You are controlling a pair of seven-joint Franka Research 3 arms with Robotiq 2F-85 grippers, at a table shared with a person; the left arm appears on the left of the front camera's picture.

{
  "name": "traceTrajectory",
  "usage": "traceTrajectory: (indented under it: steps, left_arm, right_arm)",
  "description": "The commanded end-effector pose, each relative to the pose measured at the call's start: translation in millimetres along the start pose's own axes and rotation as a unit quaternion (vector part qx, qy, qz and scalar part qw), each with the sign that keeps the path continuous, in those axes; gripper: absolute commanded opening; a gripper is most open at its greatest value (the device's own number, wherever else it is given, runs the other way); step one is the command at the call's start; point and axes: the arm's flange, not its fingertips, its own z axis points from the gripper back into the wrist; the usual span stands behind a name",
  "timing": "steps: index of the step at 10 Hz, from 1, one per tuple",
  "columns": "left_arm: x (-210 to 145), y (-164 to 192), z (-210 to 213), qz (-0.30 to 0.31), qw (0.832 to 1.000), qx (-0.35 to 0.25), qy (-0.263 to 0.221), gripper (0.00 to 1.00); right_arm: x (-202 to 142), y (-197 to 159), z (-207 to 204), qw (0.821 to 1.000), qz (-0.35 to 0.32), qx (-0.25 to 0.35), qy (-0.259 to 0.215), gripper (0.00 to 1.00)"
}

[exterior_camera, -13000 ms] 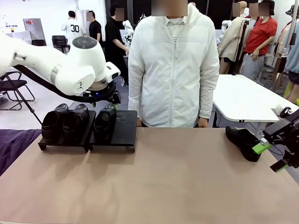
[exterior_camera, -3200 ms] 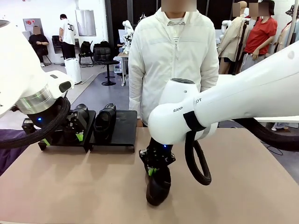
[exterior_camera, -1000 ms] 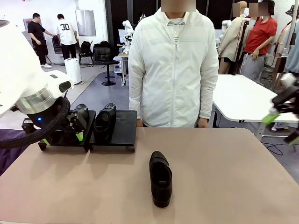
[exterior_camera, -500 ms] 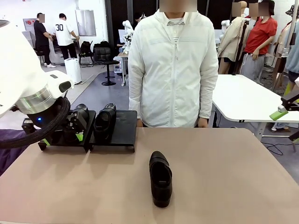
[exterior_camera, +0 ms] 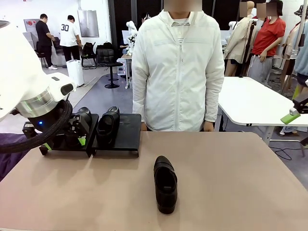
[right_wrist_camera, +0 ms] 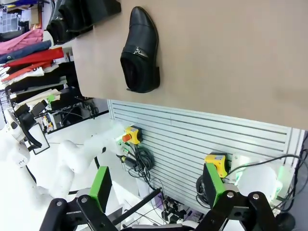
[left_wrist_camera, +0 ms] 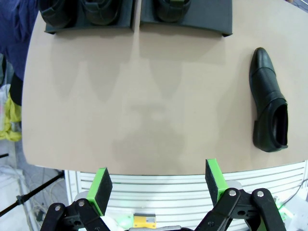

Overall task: Organize the shoes by placing them on the stand.
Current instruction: Place the Shoe from the middle of the table onto the Shoes Stand.

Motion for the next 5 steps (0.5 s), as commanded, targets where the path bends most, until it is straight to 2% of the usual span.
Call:
traceTrajectory:
  steps: [1,2,3,4,5]
  left_arm:
    - [-0.5,2.6,0.1,-0.005,1.000,0.000,0.001,1.00]
    - [0.0,0.0,0.0,0.000,1.000,0.000,0.000,1.00]
    - [7.6,-41.3,4.6,0.059,0.995,0.083,0.016,1.00]
    - [15.9,-101.1,-8.9,0.029,0.996,0.080,0.038,1.00]
    - [22.7,-160.6,-33.8,-0.026,0.996,0.070,0.058,1.00]
  right_arm:
    - [0.7,-0.2,1.7,1.000,0.007,0.001,0.002,1.00]
    - [0.7,-0.2,1.7,1.000,0.007,0.001,0.002,1.00]
    - [0.7,-0.2,1.7,1.000,0.007,0.001,0.002,1.00]
    - [0.7,-0.2,1.7,1.000,0.007,0.001,0.002,1.00]
    - [0.7,-0.2,1.7,1.000,0.007,0.001,0.002,1.00]
